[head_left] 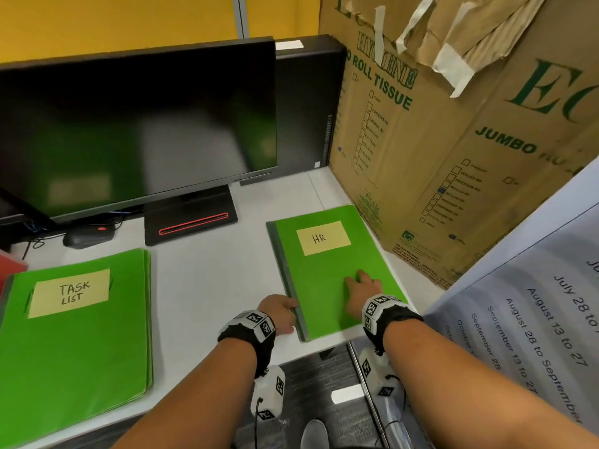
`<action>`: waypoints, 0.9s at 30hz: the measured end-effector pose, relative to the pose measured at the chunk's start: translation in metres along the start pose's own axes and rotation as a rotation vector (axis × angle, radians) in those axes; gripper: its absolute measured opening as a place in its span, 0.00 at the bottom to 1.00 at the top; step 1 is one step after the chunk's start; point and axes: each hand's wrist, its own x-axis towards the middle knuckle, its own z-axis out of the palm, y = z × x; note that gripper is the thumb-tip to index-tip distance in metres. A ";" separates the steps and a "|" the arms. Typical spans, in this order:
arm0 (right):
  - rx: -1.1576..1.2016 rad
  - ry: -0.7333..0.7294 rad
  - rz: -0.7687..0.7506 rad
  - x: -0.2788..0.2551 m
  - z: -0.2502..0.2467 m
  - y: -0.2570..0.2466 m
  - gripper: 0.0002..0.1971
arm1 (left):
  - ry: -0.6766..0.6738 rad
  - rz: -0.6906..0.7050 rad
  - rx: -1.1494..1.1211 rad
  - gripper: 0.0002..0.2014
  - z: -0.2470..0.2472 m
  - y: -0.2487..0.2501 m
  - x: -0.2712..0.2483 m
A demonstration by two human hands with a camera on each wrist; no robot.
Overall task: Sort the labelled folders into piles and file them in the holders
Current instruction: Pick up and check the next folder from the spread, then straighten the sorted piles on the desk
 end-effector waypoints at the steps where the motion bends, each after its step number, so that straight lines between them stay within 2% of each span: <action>1: 0.003 -0.003 0.001 0.000 0.000 0.000 0.33 | -0.001 -0.007 -0.010 0.25 0.000 0.000 0.000; 7: -0.005 0.012 0.013 -0.005 -0.004 -0.009 0.29 | 0.028 0.004 -0.023 0.26 -0.007 -0.001 -0.009; 13: -0.019 0.048 -0.077 -0.008 -0.009 -0.043 0.26 | 0.201 0.040 -0.126 0.19 -0.033 -0.017 -0.025; 21: 0.015 0.051 -0.203 -0.018 0.005 -0.115 0.24 | 0.406 0.055 -0.056 0.16 -0.105 -0.046 -0.062; 27: 0.165 0.028 -0.325 -0.035 0.022 -0.180 0.23 | 0.557 -0.034 0.099 0.18 -0.170 -0.093 -0.095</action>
